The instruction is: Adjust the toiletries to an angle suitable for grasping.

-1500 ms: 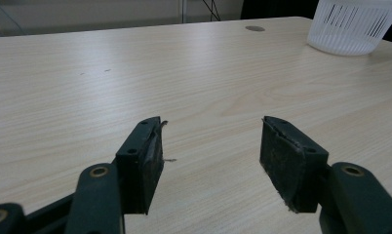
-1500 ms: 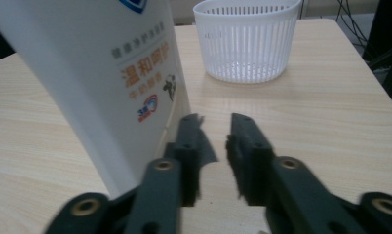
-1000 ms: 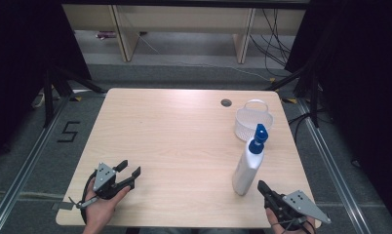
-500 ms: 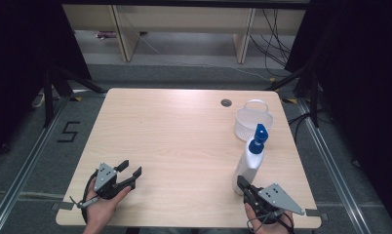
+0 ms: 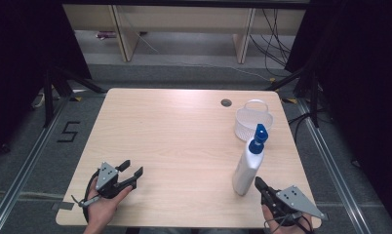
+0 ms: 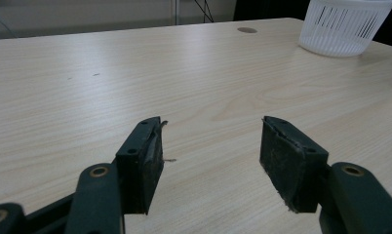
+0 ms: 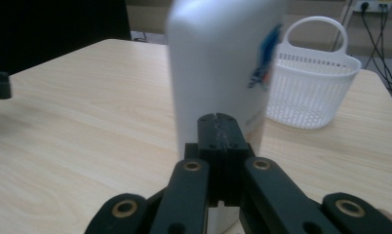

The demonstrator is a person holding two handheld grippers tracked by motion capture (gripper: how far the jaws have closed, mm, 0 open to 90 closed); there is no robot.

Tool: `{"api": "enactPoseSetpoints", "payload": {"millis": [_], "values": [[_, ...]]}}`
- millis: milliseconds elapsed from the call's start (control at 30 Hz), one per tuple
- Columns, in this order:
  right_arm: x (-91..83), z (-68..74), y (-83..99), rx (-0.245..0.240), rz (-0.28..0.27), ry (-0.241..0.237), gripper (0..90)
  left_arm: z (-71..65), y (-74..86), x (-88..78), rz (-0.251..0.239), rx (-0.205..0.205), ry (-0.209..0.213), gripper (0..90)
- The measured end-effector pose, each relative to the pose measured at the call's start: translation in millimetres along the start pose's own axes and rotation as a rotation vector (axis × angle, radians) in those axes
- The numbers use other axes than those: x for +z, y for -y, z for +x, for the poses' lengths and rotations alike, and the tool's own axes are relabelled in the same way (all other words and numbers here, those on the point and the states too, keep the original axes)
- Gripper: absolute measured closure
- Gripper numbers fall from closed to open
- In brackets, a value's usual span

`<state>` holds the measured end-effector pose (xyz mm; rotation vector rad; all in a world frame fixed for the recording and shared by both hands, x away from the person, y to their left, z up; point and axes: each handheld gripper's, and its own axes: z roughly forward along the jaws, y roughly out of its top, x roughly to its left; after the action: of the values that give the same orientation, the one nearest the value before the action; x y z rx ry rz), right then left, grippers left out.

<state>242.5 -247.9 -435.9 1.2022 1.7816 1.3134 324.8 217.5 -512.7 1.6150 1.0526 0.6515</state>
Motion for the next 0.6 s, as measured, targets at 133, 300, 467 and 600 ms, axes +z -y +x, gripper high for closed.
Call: {"api": "enactPoseSetpoints", "payload": {"millis": [133, 300, 467, 600], "values": [[6.8, -8.4, -0.5, -0.012, 0.014, 0.027, 90.0, 1.0, 0.4, -0.5, -0.002, -0.005, -0.004, 40.4], [13.2, -11.2, -0.9, -0.01, 0.018, 0.02, 90.0, 1.9, 0.8, -0.8, 0.003, -0.004, -0.006, 40.4], [13.6, -10.0, 0.5, -0.031, 0.015, 0.026, 90.0, 1.7, 1.1, 0.4, 0.008, -0.004, -0.006, 40.4], [13.5, -2.9, 0.6, 0.012, 0.038, 0.011, 90.0, 1.2, 0.7, 0.1, 0.015, -0.001, -0.009, 40.4]]}}
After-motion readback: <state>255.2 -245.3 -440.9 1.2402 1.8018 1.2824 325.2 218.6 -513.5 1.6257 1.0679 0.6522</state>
